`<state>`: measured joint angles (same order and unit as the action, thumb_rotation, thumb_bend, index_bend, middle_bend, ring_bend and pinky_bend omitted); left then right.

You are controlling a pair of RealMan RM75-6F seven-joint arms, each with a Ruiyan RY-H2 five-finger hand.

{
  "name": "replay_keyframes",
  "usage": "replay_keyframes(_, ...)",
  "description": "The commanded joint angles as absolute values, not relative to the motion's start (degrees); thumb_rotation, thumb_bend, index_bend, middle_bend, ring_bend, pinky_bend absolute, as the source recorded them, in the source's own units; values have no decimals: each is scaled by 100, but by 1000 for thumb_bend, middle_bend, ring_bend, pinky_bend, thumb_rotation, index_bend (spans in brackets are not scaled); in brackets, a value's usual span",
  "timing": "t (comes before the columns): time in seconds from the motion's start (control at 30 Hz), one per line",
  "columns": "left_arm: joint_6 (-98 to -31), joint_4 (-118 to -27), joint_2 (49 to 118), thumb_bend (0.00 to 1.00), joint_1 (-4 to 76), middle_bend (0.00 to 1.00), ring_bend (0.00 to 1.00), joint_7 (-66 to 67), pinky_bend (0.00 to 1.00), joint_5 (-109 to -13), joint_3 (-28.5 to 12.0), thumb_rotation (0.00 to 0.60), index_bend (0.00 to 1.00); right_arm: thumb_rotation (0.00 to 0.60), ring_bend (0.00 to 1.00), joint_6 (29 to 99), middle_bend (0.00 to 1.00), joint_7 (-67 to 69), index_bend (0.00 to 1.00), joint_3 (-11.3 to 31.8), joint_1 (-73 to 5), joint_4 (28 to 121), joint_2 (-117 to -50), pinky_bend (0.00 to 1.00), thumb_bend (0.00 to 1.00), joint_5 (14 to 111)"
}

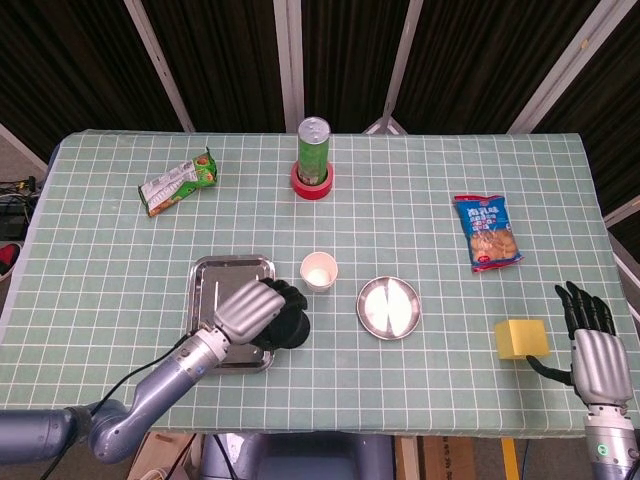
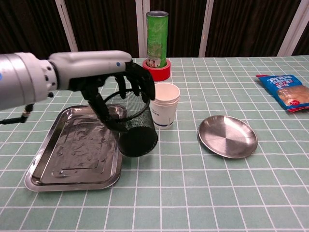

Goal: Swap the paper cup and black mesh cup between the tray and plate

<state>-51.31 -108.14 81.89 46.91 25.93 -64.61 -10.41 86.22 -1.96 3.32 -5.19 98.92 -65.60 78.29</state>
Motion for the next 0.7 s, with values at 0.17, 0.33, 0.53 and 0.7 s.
replay_keyframes(0.17,-5194,-10306,9140,426,5228,331,286,3313,349,-5674,-1078,600,416,600,41,8508,0,-22,0,398,-510,9813,-6529,0,0,7749)
replay_keyframes(0.33,-5323,-10055,9481,334,5390,258,249,3563,328,-5489,-1082,600,407,600,41,8500,0,53,0,434,-494,9799,-6501,0,0,7758)
replay_keyframes(0.53,-5531,-10086,9613,107,5470,79,50,3711,214,-5407,-1084,600,286,600,41,8565,0,131,0,482,-433,9816,-6458,0,0,7781)
replay_keyframes(0.7,-5642,-10366,9496,1,5472,34,0,3716,189,-5532,-1070,600,241,600,41,8537,0,97,0,471,-412,9849,-6433,0,0,7808)
